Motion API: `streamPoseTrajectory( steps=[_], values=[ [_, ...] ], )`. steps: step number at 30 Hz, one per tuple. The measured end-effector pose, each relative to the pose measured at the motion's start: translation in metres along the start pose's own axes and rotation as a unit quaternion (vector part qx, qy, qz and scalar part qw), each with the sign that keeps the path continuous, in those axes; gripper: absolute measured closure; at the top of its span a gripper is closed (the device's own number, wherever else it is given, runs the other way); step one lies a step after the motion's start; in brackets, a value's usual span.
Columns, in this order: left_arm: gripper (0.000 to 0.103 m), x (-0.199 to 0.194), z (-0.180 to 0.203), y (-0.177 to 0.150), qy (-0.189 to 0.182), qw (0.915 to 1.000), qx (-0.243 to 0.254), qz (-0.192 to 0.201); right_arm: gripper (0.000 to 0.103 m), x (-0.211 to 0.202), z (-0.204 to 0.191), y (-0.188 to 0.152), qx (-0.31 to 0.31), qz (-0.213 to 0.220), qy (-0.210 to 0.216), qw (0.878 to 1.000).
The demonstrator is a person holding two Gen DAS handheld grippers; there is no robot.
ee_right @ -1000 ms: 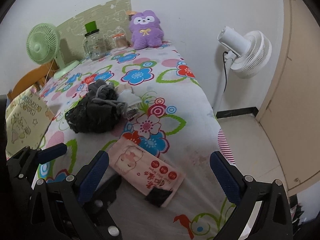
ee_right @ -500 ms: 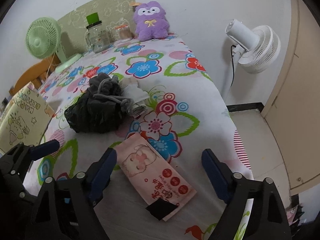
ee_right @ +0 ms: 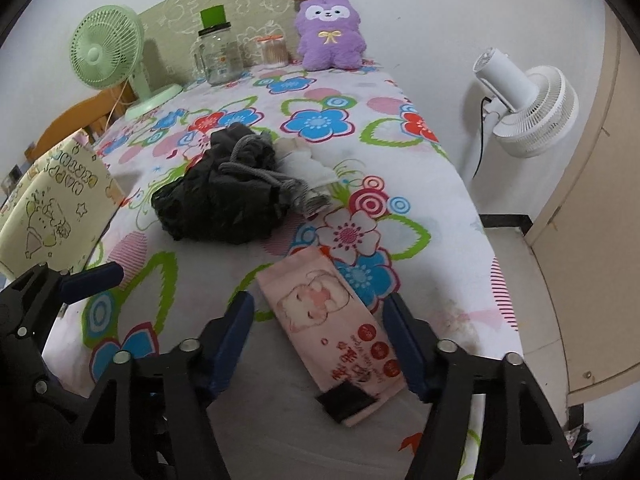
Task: Organize soft objects
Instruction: 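Close right gripper on the pink wipes packet and lift it, then close left gripper on the black plastic bag bundle while right gripper holds the wipes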
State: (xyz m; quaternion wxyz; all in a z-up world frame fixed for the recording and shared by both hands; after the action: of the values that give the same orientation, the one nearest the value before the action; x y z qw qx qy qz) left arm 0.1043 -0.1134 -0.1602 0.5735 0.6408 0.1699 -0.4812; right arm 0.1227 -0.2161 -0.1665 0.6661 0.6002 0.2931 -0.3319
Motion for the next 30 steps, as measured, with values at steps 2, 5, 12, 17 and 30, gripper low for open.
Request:
streamPoseTrajectory(
  steps=[2, 5, 12, 17, 30],
  values=[
    [0.000, 0.000, 0.000, 0.000, 0.001, 1.0000, 0.001, 0.001, 0.048, 0.000, -0.002, 0.000, -0.006, 0.002, -0.013, 1.000],
    [0.000, 0.000, 0.000, 0.000, 0.002, 1.0000, 0.002, 0.002, 0.057, 0.000, -0.004, 0.000, -0.009, 0.005, -0.023, 1.000],
    [0.001, -0.001, -0.002, 0.005, 0.007, 1.0000, 0.000, 0.005, 0.062, 0.000, -0.002, 0.002, -0.006, 0.000, -0.027, 1.000],
    [0.001, 0.001, -0.006, 0.017, 0.015, 0.9998, -0.007, 0.014, 0.062, 0.000, 0.004, 0.011, 0.009, 0.003, -0.027, 1.000],
    [0.006, 0.010, -0.017, 0.051, 0.032, 0.9987, -0.014, 0.036, 0.062, 0.005, 0.014, 0.043, 0.028, 0.022, -0.031, 0.999]
  ],
)
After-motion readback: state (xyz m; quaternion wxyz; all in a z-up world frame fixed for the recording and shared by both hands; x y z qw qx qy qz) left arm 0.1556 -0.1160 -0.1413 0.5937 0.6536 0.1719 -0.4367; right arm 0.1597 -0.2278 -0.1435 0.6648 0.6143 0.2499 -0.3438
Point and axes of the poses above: each gripper's, at about its wrist camera, not at the fingertips, and x roughly the way its jaws point, z to its right, y to its top, the point moved 4 cm from there along x, roughly the way its jaws point, and after that the axes turned 13 degrees about -y, right-handed, at the moved point
